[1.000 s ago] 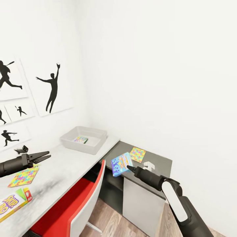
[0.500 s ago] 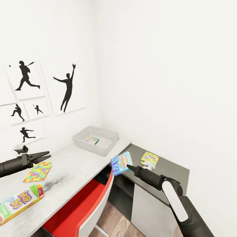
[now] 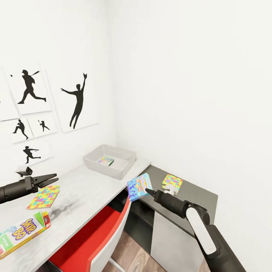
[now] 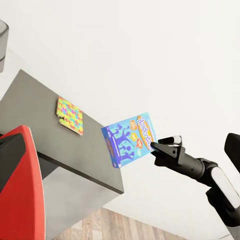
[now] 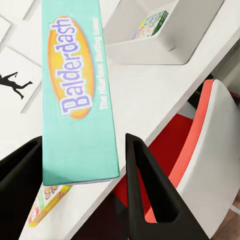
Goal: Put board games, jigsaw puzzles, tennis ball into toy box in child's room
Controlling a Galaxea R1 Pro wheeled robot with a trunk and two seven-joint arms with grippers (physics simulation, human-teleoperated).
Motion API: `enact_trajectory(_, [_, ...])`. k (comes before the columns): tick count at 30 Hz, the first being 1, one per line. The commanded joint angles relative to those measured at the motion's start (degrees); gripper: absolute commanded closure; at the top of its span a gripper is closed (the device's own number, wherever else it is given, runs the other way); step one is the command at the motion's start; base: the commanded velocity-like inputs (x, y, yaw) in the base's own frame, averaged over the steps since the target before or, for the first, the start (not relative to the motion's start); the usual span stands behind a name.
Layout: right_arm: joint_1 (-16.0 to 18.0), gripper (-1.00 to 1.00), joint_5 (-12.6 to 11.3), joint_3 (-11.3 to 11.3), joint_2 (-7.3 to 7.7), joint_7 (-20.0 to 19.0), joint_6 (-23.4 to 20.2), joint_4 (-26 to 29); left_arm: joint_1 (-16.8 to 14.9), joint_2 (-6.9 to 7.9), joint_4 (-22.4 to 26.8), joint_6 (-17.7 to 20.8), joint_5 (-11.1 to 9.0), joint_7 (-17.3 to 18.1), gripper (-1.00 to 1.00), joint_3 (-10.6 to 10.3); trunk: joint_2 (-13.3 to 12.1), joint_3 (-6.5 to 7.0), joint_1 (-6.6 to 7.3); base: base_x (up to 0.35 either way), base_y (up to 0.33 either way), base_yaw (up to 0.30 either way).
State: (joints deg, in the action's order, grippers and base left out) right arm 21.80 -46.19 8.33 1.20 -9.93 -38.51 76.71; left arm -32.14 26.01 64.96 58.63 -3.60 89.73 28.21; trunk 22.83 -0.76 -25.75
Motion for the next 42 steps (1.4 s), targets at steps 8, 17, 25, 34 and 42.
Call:
enact_trajectory(8, [0.0,1.00,0.1,0.0,0.03,-0.1,-0.2,0.0,0.0,0.01,0.0,0.6,0.1,0.3,-1.00,0.0,0.1,-0.08,-0.03,0.129,-0.126,0.000])
enact_trajectory(17, [0.1,1.00,0.1,0.0,0.03,-0.1,-0.2,0.0,0.0,0.01,0.0,0.6,0.1,0.3,-1.00,0.0,0.1,-0.08,-0.03,0.052,-0.050,0.045])
enact_trajectory(25, [0.1,1.00,0.1,0.0,0.02,0.0,-0.2,-0.1,0.0,0.01,0.0,0.6,0.1,0.3,-1.00,0.0,0.1,-0.08,-0.03,0.068,-0.001,0.270])
enact_trajectory(34, [0.1,1.00,0.2,0.0,0.03,-0.1,-0.1,-0.3,0.0,0.01,0.0,0.6,0.1,0.3,-1.00,0.0,0.1,-0.09,-0.03,0.019,0.000,0.229])
enact_trajectory(42, [0.0,1.00,0.1,0.0,0.08,-0.2,-0.2,0.0,0.0,0.01,0.0,0.6,0.1,0.3,-1.00,0.0,0.1,-0.09,-0.03,0.000,0.000,0.014])
